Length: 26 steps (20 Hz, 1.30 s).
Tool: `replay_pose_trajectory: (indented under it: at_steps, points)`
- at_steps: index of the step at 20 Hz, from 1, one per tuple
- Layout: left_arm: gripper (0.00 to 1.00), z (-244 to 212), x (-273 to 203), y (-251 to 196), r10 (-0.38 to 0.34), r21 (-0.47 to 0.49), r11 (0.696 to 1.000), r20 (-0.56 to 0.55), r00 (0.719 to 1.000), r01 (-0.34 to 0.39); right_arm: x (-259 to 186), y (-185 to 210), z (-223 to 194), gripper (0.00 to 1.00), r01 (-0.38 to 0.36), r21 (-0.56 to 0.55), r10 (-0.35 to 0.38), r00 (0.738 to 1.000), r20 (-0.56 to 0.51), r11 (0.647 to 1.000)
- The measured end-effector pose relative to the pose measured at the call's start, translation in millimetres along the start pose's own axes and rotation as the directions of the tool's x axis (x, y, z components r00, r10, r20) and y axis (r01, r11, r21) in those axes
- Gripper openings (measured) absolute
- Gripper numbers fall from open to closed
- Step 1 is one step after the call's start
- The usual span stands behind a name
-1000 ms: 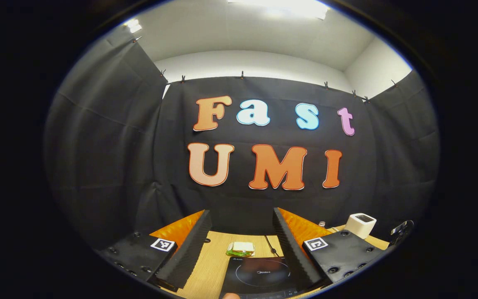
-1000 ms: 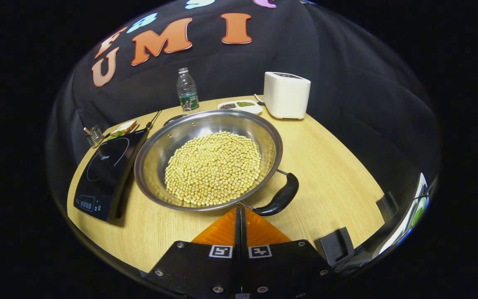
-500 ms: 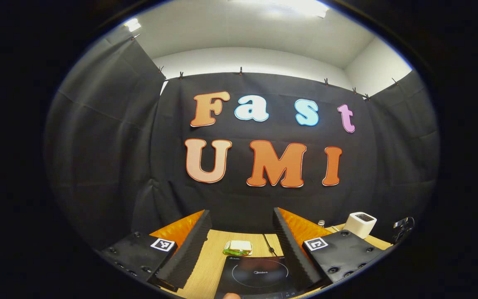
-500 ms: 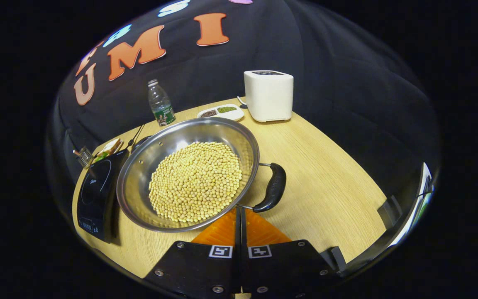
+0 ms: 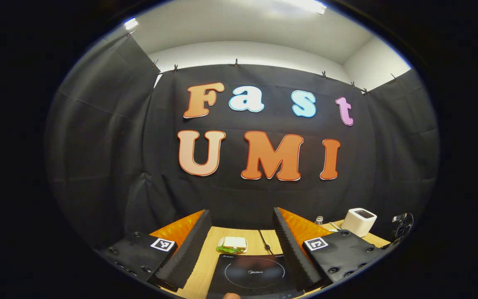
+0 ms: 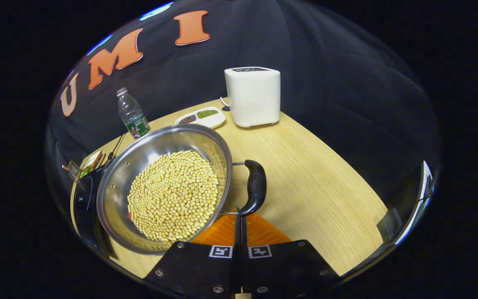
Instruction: First push the handle of the pot to place it horizontally, then grasp the pot with both hands and set it on the induction cooktop.
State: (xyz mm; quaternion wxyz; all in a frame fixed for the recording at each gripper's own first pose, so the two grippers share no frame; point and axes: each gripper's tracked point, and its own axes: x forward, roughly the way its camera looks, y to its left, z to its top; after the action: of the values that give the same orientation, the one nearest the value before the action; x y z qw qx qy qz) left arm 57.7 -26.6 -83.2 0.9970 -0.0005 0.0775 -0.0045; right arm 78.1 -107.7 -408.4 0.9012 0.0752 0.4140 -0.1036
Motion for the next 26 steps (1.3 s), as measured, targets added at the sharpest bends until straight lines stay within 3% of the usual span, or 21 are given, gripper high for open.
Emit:
replay_pose_trajectory:
  at_steps: [9,15,21,26]
  points:
    - [0.98,-24,25,-27,-0.037,0.014,0.999,-0.023,0.999,0.038,38,-16,25,0.00,0.044,0.017,-0.044,0.999,-0.008,0.999]
    - [0.96,-71,43,-60,-0.087,0.029,0.995,-0.104,0.991,0.091,56,-13,43,0.00,0.052,0.020,-0.052,0.999,-0.007,0.998]
    - [0.98,-142,60,-99,-0.150,-0.039,0.989,-0.242,0.959,0.145,69,-12,59,0.00,0.075,-0.006,-0.075,0.997,0.004,0.997]
    - [0.98,-199,75,-126,-0.160,-0.034,0.987,-0.328,0.931,0.158,72,-12,69,0.00,0.105,-0.039,-0.105,0.994,0.018,0.994]
